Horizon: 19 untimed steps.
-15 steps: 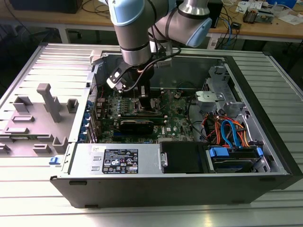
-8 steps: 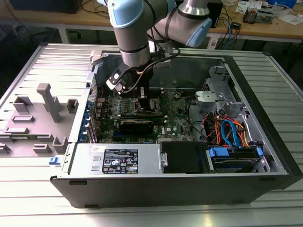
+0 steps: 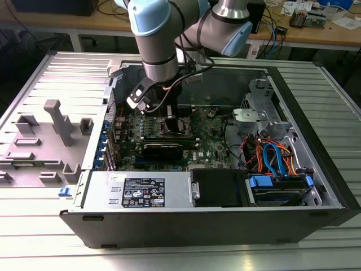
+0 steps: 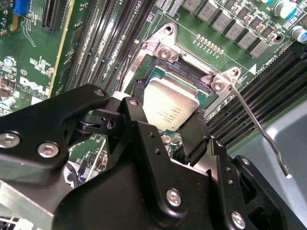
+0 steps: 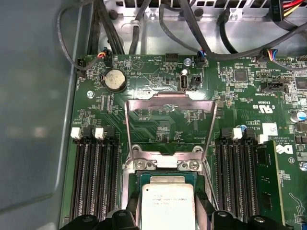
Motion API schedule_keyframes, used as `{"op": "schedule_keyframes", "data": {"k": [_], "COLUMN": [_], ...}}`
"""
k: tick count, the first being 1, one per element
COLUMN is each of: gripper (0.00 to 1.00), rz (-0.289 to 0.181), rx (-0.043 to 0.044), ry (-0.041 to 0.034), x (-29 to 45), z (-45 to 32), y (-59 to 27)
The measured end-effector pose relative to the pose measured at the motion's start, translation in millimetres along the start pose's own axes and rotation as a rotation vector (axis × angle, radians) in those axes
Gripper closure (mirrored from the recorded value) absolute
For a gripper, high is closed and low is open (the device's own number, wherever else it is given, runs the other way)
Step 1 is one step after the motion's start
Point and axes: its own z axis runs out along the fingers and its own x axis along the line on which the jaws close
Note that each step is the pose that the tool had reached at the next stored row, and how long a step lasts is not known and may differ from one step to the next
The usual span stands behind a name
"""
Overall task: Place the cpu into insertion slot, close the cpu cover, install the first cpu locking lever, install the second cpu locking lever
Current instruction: 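Place the cpu into insertion slot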
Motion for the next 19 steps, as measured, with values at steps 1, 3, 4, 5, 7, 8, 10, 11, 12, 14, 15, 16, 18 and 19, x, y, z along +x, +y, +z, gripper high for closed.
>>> {"op": "schedule_keyframes", "data": {"k": [1, 3, 4, 5, 7, 8, 10, 11, 12, 14, 15, 16, 18, 19], "gripper": [0.45, 0.45, 0.45, 0.45, 0.45, 0.45, 0.45, 0.45, 0.45, 0.45, 0.45, 0.45, 0.45, 0.45], "rz": [0.000, 0.000, 0.000, 0.000, 0.001, 0.003, 0.004, 0.004, 0.004, 0.004, 0.004, 0.004, 0.004, 0.004], "rx": [0.0000, 0.0000, -0.0001, 0.0002, -0.0001, 0.0000, 0.0000, 0.0000, 0.0000, 0.0000, 0.0000, 0.0000, 0.0001, 0.0000], "ry": [-0.0004, -0.0008, -0.0009, -0.0009, -0.0011, -0.0013, -0.0015, -0.0015, -0.0016, -0.0016, -0.0016, -0.0017, -0.0023, -0.0027], "x": [0.1, 0.2, 0.2, 0.4, 0.4, 0.5, 0.5, 0.5, 0.5, 0.5, 0.5, 0.5, 0.5, 0.6], "z": [0.2, 0.9, 1.1, 1.3, 1.8, 2.0, 2.0, 2.1, 2.1, 2.1, 2.1, 2.1, 2.2, 2.4], "y": [-0.1, -0.4, -0.6, -1.0, -1.9, -2.0, -2.1, -2.1, -2.1, -2.1, -2.1, -2.1, -2.0, -1.7]}}
